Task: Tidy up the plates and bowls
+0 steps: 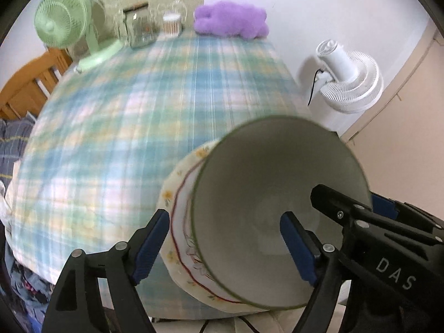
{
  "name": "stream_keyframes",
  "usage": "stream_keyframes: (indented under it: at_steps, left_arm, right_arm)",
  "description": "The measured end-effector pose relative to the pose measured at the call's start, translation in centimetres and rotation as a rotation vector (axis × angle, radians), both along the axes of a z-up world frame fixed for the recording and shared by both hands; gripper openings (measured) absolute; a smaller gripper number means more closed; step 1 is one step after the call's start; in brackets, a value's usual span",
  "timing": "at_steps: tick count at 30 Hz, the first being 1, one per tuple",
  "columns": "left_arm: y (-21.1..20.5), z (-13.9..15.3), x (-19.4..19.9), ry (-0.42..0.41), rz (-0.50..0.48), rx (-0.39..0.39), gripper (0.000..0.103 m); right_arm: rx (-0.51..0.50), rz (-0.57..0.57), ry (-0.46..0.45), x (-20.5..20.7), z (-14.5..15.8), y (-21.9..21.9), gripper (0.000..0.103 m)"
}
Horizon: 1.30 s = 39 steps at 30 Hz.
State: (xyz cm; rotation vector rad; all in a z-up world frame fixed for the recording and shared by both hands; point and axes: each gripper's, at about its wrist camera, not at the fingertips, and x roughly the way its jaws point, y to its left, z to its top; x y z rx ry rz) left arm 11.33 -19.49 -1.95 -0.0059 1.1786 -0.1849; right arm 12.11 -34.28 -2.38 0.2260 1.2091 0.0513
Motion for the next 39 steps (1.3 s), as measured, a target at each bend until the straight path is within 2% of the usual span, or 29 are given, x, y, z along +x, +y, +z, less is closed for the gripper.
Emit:
stream_keyframes:
  at_steps: [8,15,19,26,31,36,39]
  left_arm:
    - [4.3,3.2,-0.6,-0.145,-0.021,-0.022,0.087]
    - [10.9,5.3,-1.2,-0.293,-0.044,0.012,0.094]
    - [15.1,5.3,-1.6,-0.344,-0.051,0.033,0.097]
    - [21.3,4.2,-2.4,-0.378,-0.036,0.045,0.098]
    - [23.7,3.6,-3.9,-0.459,0.012,0.054,0.100]
    - [25.1,2.3,-5.4,-0.464,0.043,0.033,0.100]
    - [25.5,1.8,-6.6,-0.481,0.060,0.050,0.100]
  right_arm:
    - [-0.108,-0.076,-0.154,-1.7,4.2,2.8,0.060]
    - [-0.136,-0.121,-0.235,-3.1,6.0,8.5,0.061]
    - [-0.146,-0.144,-0.282,-3.8,6.1,12.4,0.071]
    - [-0.169,-0.166,-0.360,-5.5,5.1,17.8,0.072]
    - [-0.187,-0.145,-0.408,-6.9,4.3,20.0,0.072]
    - [-0.190,-0.121,-0.443,-8.2,3.3,21.5,0.072]
    - [-0.182,-0.107,-0.457,-9.0,2.6,22.1,0.072]
